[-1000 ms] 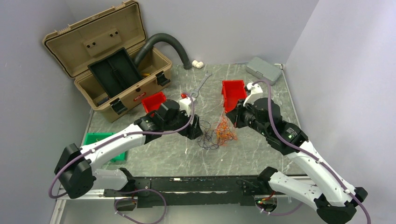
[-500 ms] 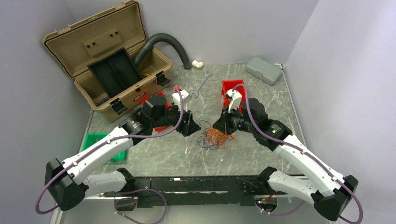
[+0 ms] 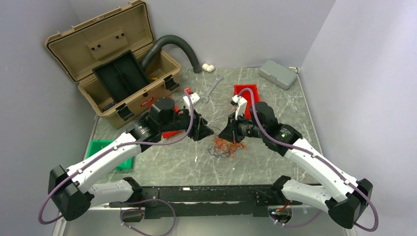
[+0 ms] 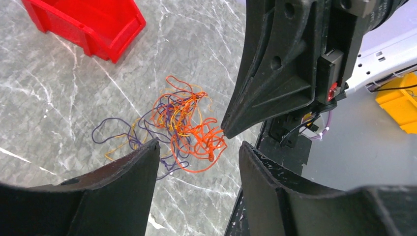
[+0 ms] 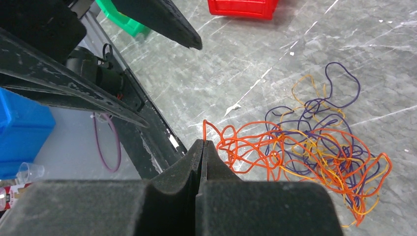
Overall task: Untangle the cables
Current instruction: Untie the cable.
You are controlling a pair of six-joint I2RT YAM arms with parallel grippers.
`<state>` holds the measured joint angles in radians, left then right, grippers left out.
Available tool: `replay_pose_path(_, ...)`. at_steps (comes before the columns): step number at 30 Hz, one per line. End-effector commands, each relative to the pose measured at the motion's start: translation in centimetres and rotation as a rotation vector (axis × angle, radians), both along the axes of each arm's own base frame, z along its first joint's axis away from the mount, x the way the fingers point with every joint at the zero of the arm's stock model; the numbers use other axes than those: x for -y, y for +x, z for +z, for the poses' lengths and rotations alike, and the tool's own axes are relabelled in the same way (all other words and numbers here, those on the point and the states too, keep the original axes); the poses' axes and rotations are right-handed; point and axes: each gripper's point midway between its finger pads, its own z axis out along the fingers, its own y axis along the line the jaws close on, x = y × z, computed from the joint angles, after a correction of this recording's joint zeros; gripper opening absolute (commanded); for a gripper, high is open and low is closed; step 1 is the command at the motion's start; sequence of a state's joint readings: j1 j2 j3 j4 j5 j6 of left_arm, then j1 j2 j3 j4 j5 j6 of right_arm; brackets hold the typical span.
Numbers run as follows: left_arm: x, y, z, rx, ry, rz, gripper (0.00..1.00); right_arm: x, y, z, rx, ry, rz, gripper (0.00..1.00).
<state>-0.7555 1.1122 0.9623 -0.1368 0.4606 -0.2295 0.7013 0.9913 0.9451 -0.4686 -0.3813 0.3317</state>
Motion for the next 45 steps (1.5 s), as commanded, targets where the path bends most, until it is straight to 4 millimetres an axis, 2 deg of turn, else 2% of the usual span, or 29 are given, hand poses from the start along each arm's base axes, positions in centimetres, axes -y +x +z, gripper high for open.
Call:
replay_pose_path(1, 1.4, 0.2, 2.6, 0.052, -0.052, -0.077, 0.62, -0.7, 0.2, 1.5, 0.053, 0.043, 0.032, 0.0)
replay_pose_path(10, 2.7, -0.6, 0.1, 0.006, -0.035, -0.186, 0.52, -0.2, 0.1, 3.3, 0.102, 0.074, 0.014, 0.0)
replay_pose_path(18, 3.5, -1.1, 0.1, 0.006, -0.076, -0.24, 0.42, -0.5, 0.0, 3.9, 0.11, 0.097, 0.026, 0.0)
replay_pose_path(21, 3.8, -1.2, -0.5, -0.008, -0.071, -0.255, 0.4, -0.4, 0.0, 4.2, 0.119, 0.102, 0.02, 0.0)
replay_pose_path(26, 4.3, -1.5, -1.3, -0.024, -0.066, -0.277, 0.28, -0.3, 0.2, 4.7, 0.135, 0.11, 0.005, 0.0)
replay_pose_path(29, 4.4, -1.8, -1.6, -0.032, -0.067, -0.294, 0.28, -0.1, 0.5, 4.7, 0.141, 0.111, -0.014, 0.0)
replay_pose_path(30, 4.4, -1.9, -1.6, -0.03, -0.07, -0.3, 0.25, -0.1, 0.5, 4.6, 0.142, 0.112, -0.016, 0.0)
replay_pose_path(32, 4.4, -1.9, -1.6, -0.025, -0.071, -0.302, 0.05, -0.2, 0.6, 4.7, 0.142, 0.115, -0.019, 0.0)
replay_pose_path(33, 4.3, -1.9, -1.7, -0.025, -0.069, -0.297, 0.0, -0.2, 0.6, 4.7, 0.143, 0.117, -0.017, 0.0)
replay_pose_path(36, 4.2, -1.7, -1.6, -0.01, -0.066, -0.284, 0.0, -0.3, 0.8, 4.6, 0.141, 0.115, -0.022, 0.0)
replay_pose_path(37, 4.1, -1.5, -1.5, -0.003, -0.061, -0.269, 0.0, -0.2, 0.9, 4.5, 0.141, 0.11, -0.029, 0.04)
replay_pose_path(39, 3.6, -0.9, -1.5, 0.01, -0.049, -0.22, 0.0, -0.1, 1.1, 4.2, 0.142, 0.097, -0.041, 0.43)
replay_pose_path(40, 3.4, -0.5, -1.4, 0.016, -0.041, -0.188, 0.0, 0.1, 1.2, 3.8, 0.143, 0.09, -0.049, 0.54)
replay_pose_path(43, 2.6, 0.2, -1.0, 0.016, -0.021, -0.128, 0.0, 0.4, 1.0, 2.5, 0.166, 0.087, -0.043, 0.83)
replay_pose_path(44, 2.4, 0.3, -0.8, 0.016, -0.018, -0.118, 0.0, 0.3, 0.7, 2.1, 0.186, 0.11, -0.027, 0.9)
replay_pose_path(45, 2.3, 0.4, -0.5, 0.02, -0.018, -0.109, 0.0, 0.3, 0.5, 1.4, 0.198, 0.128, -0.022, 0.92)
